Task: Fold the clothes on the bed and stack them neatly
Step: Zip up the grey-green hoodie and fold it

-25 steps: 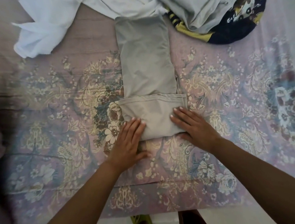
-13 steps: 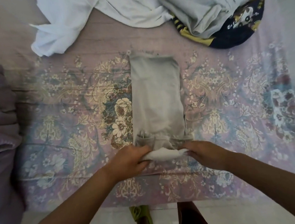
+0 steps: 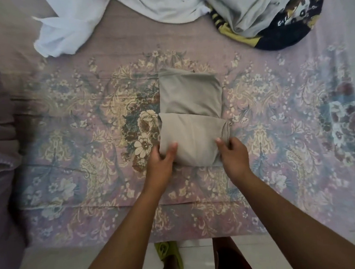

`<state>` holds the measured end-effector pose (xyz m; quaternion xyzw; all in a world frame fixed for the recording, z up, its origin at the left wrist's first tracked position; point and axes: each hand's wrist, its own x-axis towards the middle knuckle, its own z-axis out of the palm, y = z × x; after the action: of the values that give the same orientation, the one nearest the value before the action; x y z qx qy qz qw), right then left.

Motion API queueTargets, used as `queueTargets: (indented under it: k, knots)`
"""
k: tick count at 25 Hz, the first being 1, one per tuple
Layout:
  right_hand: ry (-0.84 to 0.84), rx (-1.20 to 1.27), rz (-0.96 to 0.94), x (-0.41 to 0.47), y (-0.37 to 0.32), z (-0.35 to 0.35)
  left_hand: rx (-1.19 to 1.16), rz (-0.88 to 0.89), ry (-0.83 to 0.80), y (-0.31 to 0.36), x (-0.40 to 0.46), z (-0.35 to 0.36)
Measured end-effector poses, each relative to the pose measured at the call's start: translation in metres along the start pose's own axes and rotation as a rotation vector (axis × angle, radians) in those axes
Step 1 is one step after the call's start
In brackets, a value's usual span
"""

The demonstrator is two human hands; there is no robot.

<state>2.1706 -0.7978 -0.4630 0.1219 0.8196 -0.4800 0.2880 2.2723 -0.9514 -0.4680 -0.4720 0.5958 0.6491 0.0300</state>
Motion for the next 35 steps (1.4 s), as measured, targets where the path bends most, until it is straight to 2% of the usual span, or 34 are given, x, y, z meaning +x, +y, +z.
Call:
queueTargets:
  k: [3, 5, 8, 10, 13, 17, 18, 19, 20, 21, 22, 23, 24, 26, 28, 31, 33, 35]
  knots:
    - [-0.020, 0.064, -0.018, -0.004, -0.001, 0.003, 0.055, 0.061, 0.054, -0.004, 0.004, 0.003]
    - [-0.026, -0.021, 0.042, -0.004, 0.005, -0.001, 0.187, 0.082, 0.102, -0.010, 0.004, -0.001]
    - [-0.069, -0.161, 0.014, -0.004, 0.012, -0.006, 0.436, 0.172, 0.209, -0.021, 0.002, -0.017]
    - [-0.112, -0.206, -0.006, -0.004, 0.010, -0.005, 0.423, 0.187, 0.226, -0.021, 0.000, -0.025]
    - [-0.059, -0.200, -0.052, -0.001, 0.011, -0.004, 0.276, 0.175, 0.145, -0.011, 0.002, -0.014]
    - [0.029, -0.325, 0.002, 0.005, 0.021, -0.001, 0.302, -0.011, 0.150, -0.011, 0.005, 0.004]
    - [0.059, -0.379, -0.029, 0.004, 0.021, -0.001, 0.363, 0.005, 0.182, -0.010, 0.003, 0.002]
    - [0.111, -0.469, -0.139, 0.002, 0.021, -0.002, 0.533, 0.149, 0.239, -0.010, 0.000, -0.002]
    - [0.161, -0.595, -0.330, 0.000, 0.021, -0.004, 0.720, 0.414, 0.296, -0.012, -0.002, -0.008]
    - [0.158, -0.728, -0.575, -0.001, 0.024, -0.008, 0.876, 0.757, 0.312, -0.017, -0.002, -0.015]
    - [0.092, -0.845, -0.838, -0.002, 0.029, -0.012, 1.005, 1.076, 0.238, -0.022, -0.003, -0.022]
    - [-0.034, -0.954, -1.031, 0.000, 0.032, -0.018, 1.122, 1.269, 0.091, -0.024, -0.001, -0.029]
    - [-0.166, -1.057, -1.120, 0.004, 0.033, -0.025, 1.213, 1.331, -0.065, -0.024, 0.003, -0.035]
    - [-0.343, -1.223, -1.073, 0.016, 0.030, -0.036, 1.311, 1.219, -0.274, -0.022, 0.017, -0.039]
    - [-0.412, -1.229, -0.960, 0.027, 0.020, -0.040, 1.267, 1.098, -0.340, -0.010, 0.025, -0.032]
    - [-0.505, -1.053, -0.877, 0.033, 0.007, -0.043, 1.088, 1.073, -0.294, 0.009, 0.025, -0.029]
    - [-0.610, -0.897, -0.740, 0.036, -0.006, -0.050, 0.906, 0.907, -0.341, 0.022, 0.023, -0.038]
    - [-0.649, -0.665, -0.461, 0.044, -0.029, -0.054, 0.691, 0.642, -0.320, 0.035, 0.029, -0.040]
